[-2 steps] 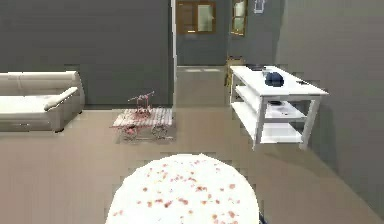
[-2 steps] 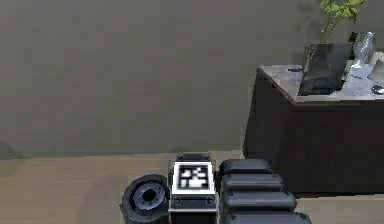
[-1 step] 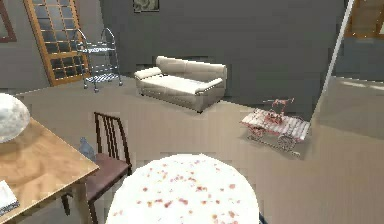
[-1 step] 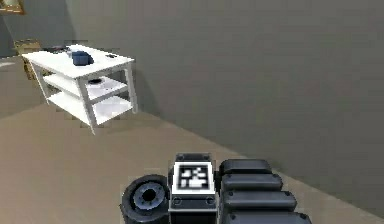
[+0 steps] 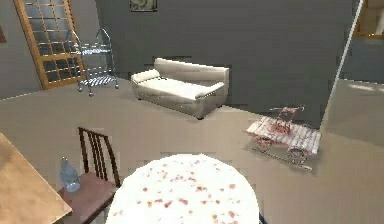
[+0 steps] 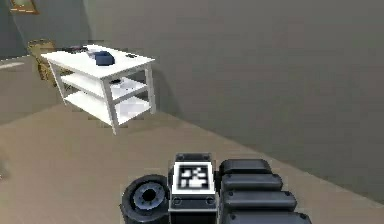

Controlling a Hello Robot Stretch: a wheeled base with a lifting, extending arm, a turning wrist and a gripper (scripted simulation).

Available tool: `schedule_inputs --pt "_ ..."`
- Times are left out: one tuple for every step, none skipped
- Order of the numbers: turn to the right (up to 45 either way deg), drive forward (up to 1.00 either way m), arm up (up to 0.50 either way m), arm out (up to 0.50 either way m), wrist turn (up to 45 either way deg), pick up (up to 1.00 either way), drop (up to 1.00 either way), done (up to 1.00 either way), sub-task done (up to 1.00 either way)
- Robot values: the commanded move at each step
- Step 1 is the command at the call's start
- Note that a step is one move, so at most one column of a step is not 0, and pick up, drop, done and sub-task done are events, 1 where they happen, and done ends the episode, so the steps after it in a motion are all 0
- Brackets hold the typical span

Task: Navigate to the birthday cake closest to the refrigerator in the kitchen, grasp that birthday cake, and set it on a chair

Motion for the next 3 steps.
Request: schedule_inputs --pt "-45.0 0.0 0.0 0.0 0.0 0.0 0.0 0.0 0.0" --pt "-18.0 0.0 0.0 0.0 0.0 0.0 0.0 0.0 0.0" --pt "45.0 0.0 0.0 0.0 0.0 0.0 0.0 0.0 0.0"
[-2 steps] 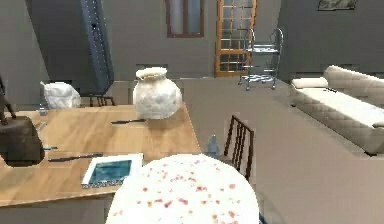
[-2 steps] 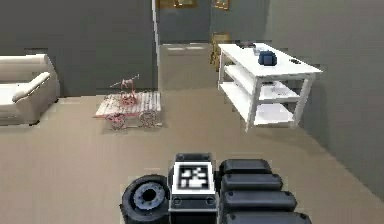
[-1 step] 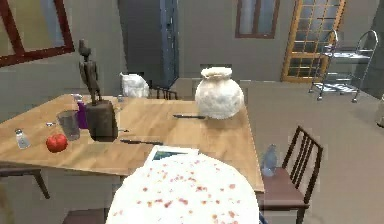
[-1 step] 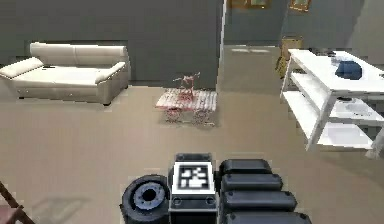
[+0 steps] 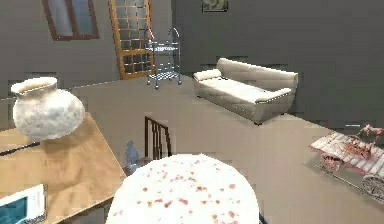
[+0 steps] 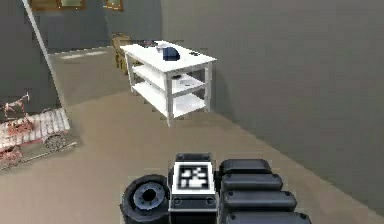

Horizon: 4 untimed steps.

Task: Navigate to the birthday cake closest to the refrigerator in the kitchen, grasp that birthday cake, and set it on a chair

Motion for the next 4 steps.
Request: schedule_inputs --pt "21.0 0.0 0.0 0.0 0.0 0.0 0.0 0.0 0.0" --pt "-45.0 0.0 0.0 0.0 0.0 0.0 0.0 0.0 0.0" --pt "-24.0 0.0 0.0 0.0 0.0 0.0 0.0 0.0 0.0" --pt "45.0 0.0 0.0 0.0 0.0 0.0 0.0 0.0 0.0"
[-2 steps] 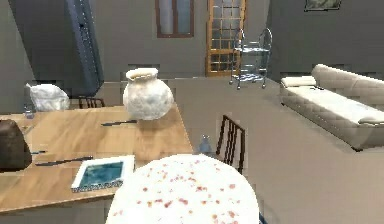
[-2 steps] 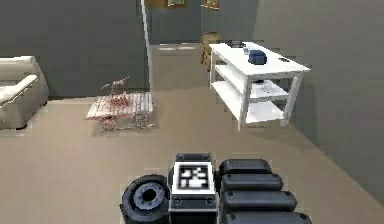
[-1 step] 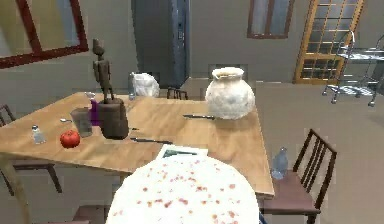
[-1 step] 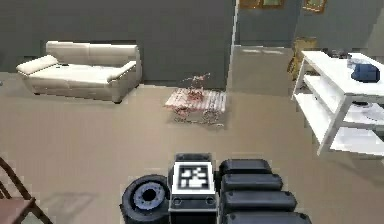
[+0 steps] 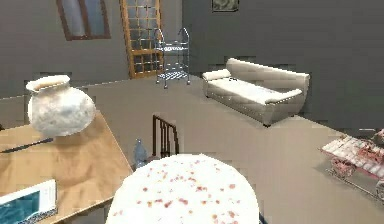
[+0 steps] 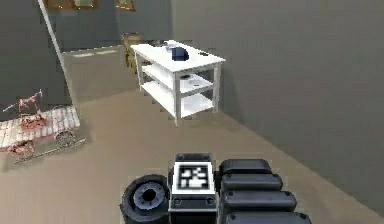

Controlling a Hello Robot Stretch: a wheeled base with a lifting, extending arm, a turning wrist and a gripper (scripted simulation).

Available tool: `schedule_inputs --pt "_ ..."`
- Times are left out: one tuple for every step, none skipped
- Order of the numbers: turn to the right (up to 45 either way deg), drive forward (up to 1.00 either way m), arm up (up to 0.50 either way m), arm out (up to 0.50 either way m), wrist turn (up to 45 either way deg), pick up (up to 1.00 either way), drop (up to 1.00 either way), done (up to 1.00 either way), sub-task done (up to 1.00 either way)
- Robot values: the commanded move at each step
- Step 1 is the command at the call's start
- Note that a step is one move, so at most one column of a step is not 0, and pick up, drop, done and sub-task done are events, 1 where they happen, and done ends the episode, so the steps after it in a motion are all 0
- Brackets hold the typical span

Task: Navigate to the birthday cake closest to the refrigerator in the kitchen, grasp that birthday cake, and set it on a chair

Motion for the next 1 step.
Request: schedule_inputs --pt "27.0 0.0 0.0 0.0 0.0 0.0 0.0 0.0 0.0"
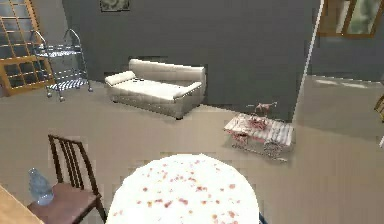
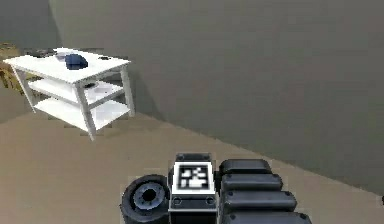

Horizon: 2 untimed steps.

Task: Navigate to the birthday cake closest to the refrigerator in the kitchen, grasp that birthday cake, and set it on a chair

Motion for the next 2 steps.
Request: schedule_inputs --pt "-45.0 0.0 0.0 0.0 0.0 0.0 0.0 0.0 0.0" --pt "-30.0 0.0 0.0 0.0 0.0 0.0 0.0 0.0 0.0"
